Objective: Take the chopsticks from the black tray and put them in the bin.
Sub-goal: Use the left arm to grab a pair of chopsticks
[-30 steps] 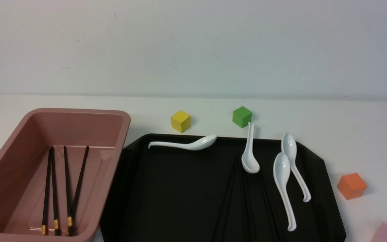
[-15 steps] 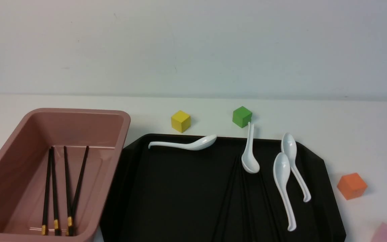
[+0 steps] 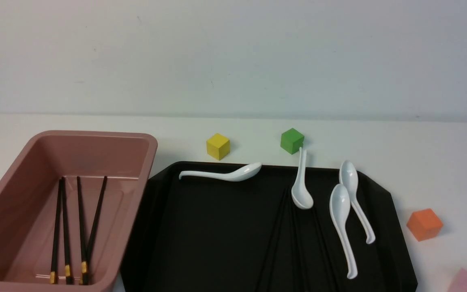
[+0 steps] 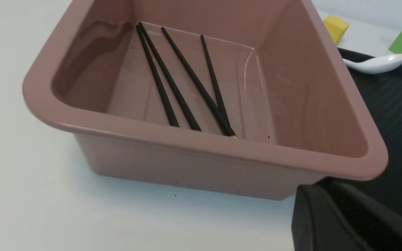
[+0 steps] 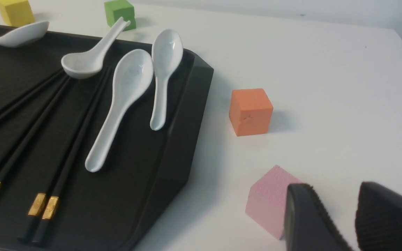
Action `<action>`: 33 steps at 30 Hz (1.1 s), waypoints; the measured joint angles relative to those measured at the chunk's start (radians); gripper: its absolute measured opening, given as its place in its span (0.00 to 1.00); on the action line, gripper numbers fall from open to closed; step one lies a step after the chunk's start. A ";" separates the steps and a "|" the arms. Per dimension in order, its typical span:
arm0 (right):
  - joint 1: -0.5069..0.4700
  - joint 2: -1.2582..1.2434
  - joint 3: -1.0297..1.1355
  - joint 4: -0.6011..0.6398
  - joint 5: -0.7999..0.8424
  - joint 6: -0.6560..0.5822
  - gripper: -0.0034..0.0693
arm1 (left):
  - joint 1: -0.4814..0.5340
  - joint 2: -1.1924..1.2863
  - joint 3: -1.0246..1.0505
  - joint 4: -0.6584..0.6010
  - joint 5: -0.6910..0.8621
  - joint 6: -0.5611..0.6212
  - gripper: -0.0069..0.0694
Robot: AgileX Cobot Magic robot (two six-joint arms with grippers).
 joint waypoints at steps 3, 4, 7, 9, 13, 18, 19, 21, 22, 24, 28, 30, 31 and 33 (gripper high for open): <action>0.000 0.000 0.000 0.000 0.000 0.000 0.38 | 0.000 0.000 0.000 -0.187 -0.020 -0.136 0.19; 0.000 0.000 0.000 0.000 0.000 0.000 0.38 | 0.000 0.000 0.000 -0.271 -0.021 -0.195 0.19; 0.000 0.000 0.000 0.000 0.000 0.000 0.38 | 0.000 0.000 0.000 -0.489 -0.030 -0.342 0.19; 0.000 0.000 0.000 0.000 0.000 0.000 0.38 | 0.000 0.000 0.000 -0.592 -0.044 -0.402 0.19; 0.000 0.000 0.000 0.000 0.000 0.000 0.38 | 0.000 0.000 0.000 -0.751 -0.094 -0.458 0.20; 0.000 0.000 0.000 -0.001 0.000 0.000 0.38 | 0.000 0.000 -0.010 -0.965 -0.208 -0.380 0.19; 0.000 0.000 0.000 -0.001 0.000 0.000 0.38 | 0.000 0.000 -0.026 -0.980 -0.210 -0.340 0.17; 0.000 0.000 0.000 -0.001 0.000 0.000 0.38 | 0.000 0.000 -0.078 -0.996 -0.205 -0.241 0.13; 0.000 0.000 0.000 -0.001 0.000 0.000 0.38 | 0.000 0.015 -0.151 -1.001 -0.188 -0.163 0.09; 0.000 0.000 0.000 0.000 0.000 0.000 0.38 | 0.000 0.091 -0.261 -0.996 -0.129 -0.052 0.07; 0.000 0.000 0.000 0.000 0.000 0.000 0.38 | 0.000 0.439 -0.532 -0.859 0.241 0.095 0.07; 0.000 0.000 0.000 0.000 0.000 0.000 0.38 | 0.000 0.598 -0.626 -0.772 0.442 0.112 0.07; 0.000 0.000 0.000 0.000 0.000 0.000 0.38 | 0.000 0.677 -0.668 -0.728 0.540 0.116 0.07; 0.000 0.000 0.000 0.000 0.000 0.000 0.38 | 0.000 0.831 -0.742 -0.644 0.709 0.124 0.07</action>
